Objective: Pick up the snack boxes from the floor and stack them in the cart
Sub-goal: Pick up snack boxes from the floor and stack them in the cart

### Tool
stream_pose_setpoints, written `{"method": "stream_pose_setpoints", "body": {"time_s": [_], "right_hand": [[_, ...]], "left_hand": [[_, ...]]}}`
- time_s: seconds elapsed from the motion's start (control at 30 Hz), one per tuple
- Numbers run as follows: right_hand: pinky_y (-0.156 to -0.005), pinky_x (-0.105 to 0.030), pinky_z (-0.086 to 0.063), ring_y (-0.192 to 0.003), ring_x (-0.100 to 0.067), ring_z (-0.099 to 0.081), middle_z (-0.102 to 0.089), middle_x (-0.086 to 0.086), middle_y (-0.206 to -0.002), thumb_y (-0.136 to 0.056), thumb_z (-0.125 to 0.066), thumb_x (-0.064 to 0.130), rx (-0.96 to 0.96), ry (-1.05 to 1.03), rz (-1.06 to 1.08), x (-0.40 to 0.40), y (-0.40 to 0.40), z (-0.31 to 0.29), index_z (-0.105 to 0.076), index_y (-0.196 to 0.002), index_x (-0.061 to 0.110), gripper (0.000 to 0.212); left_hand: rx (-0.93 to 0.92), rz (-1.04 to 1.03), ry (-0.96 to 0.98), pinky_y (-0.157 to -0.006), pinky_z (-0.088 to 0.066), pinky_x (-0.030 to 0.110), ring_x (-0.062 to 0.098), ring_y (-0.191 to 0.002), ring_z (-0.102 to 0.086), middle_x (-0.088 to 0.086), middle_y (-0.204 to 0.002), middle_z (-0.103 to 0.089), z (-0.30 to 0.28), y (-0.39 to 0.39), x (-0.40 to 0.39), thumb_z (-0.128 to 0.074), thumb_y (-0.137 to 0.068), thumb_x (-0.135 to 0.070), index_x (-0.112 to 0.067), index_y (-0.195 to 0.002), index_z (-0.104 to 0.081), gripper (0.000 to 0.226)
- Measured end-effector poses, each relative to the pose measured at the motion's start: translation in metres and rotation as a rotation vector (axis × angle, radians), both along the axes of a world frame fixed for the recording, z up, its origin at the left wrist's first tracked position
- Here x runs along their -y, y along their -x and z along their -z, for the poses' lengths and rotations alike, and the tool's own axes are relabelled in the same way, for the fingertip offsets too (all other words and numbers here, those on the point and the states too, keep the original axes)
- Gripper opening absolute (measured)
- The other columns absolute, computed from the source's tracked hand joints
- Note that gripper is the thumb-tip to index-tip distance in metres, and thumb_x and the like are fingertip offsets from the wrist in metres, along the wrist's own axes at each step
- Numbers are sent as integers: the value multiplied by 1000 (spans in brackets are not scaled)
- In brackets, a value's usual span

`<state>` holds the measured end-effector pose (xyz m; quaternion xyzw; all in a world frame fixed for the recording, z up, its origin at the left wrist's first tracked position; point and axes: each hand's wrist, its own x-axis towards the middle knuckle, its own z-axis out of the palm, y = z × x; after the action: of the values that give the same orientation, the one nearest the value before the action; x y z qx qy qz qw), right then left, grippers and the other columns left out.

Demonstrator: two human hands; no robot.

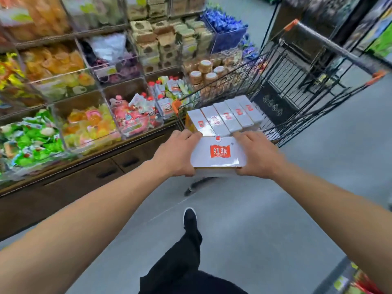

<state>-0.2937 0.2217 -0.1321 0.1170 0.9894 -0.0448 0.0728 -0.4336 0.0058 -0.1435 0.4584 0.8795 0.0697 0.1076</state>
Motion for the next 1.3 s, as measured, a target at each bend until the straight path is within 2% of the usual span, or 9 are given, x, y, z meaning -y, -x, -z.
{"method": "stream_pose_setpoints", "body": {"time_s": [0.17, 0.33, 0.5, 0.67, 0.77, 0.93, 1.03, 1.17, 1.3], "right_hand": [[-106, -46, -42, -133, -26, -33, -37, 0, -145, -59, -76, 54, 20, 18, 90, -72, 62, -3, -21, -150, 23, 110], [-105, -41, -40, -130, -26, -35, -42, 0, -141, -62, -74, 55, -16, -1, 155, -130, 96, -2, -26, -149, 23, 105], [-110, -43, -32, -123, -27, -44, -49, -3, -133, -56, -59, 78, -55, -53, 254, -195, 123, 11, -34, -142, 20, 107], [-117, -50, -19, -124, -26, -43, -45, -2, -131, -58, -71, 68, -52, -25, 347, -252, 148, 32, -31, -138, 18, 102], [-108, -46, -30, -113, -27, -49, -49, -4, -120, -61, -69, 69, -65, 32, 364, -298, 167, 46, -36, -129, 14, 94], [-72, -38, -40, -89, -26, -54, -53, 0, -98, -50, -68, 77, -66, 167, 547, -374, 205, 84, -42, -109, 18, 87], [-74, -40, -44, -87, -26, -54, -51, 3, -91, -47, -69, 76, -87, 231, 633, -402, 220, 109, -43, -104, 20, 84], [-83, -45, -47, -96, -27, -55, -55, 0, -101, -50, -66, 73, -95, 333, 725, -433, 244, 141, -46, -114, 17, 87], [-86, -47, -43, -104, -31, -54, -56, -5, -114, -61, -70, 69, -103, 366, 711, -446, 269, 171, -33, -134, 20, 95]], "left_hand": [[-5, 93, -14, -89, -50, 48, 26, -115, -38, 3, -128, -43, 0, 78, -86, -75, -60, -51, -23, -147, -23, 105], [4, 182, -13, -95, -48, 46, 24, -122, -38, 0, -132, -44, -5, 134, -162, -70, -59, -71, -27, -146, -25, 107], [-60, 299, 31, -94, -48, 48, 26, -121, -36, 1, -129, -44, -3, 182, -250, -73, -61, -53, -25, -144, -25, 100], [-135, 366, 53, -99, -44, 47, 30, -125, -35, 5, -135, -41, 6, 217, -338, -78, -68, -43, -28, -145, -27, 93], [-125, 319, 109, -93, -44, 48, 37, -127, -36, 8, -145, -29, 13, 234, -393, -80, -72, -34, -38, -145, -23, 93], [276, -105, 8, -88, -50, 48, 37, -128, -43, 9, -148, -29, 56, 270, -477, -81, -71, -26, -23, -148, -24, 95], [668, -463, -56, -81, -50, 41, 27, -103, -54, 5, -118, -51, 82, 275, -507, -75, -80, -33, -11, -139, -34, 76], [1332, -946, -141, -83, -51, 40, 24, -89, -57, -2, -99, -49, 124, 263, -538, -69, -87, -40, -28, -138, -32, 64], [1619, -956, -195, -87, -55, 49, 38, -108, -62, -1, -128, -55, 163, 248, -567, -66, -80, -58, -35, -133, -41, 62]]}}
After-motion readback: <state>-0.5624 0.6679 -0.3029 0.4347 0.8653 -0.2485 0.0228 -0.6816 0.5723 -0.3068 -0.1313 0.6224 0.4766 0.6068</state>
